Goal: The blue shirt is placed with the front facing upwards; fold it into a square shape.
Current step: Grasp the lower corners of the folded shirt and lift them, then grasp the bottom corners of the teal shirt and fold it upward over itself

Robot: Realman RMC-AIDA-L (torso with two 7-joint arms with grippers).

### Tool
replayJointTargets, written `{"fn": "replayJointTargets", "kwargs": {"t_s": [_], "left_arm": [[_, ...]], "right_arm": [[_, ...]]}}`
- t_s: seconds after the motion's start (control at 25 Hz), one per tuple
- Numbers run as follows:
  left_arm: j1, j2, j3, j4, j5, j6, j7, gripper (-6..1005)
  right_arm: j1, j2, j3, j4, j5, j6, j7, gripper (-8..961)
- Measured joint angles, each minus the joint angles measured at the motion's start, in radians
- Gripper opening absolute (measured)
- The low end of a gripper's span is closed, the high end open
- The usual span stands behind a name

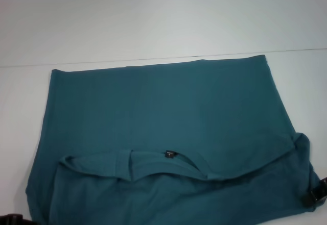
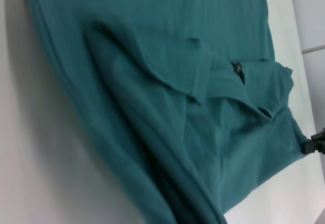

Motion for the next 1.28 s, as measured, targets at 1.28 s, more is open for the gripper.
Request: {"fn": "replayJointTargets", "kwargs": {"t_s": [1.28], "left_arm": [[-0.324,0.099,-0.024,-0.185,-0.045,-0.435,-0.221,24]], "right_arm": [[0.077,-0.056,0.138,0.002,0.314,0.417,0.121,38]]}}
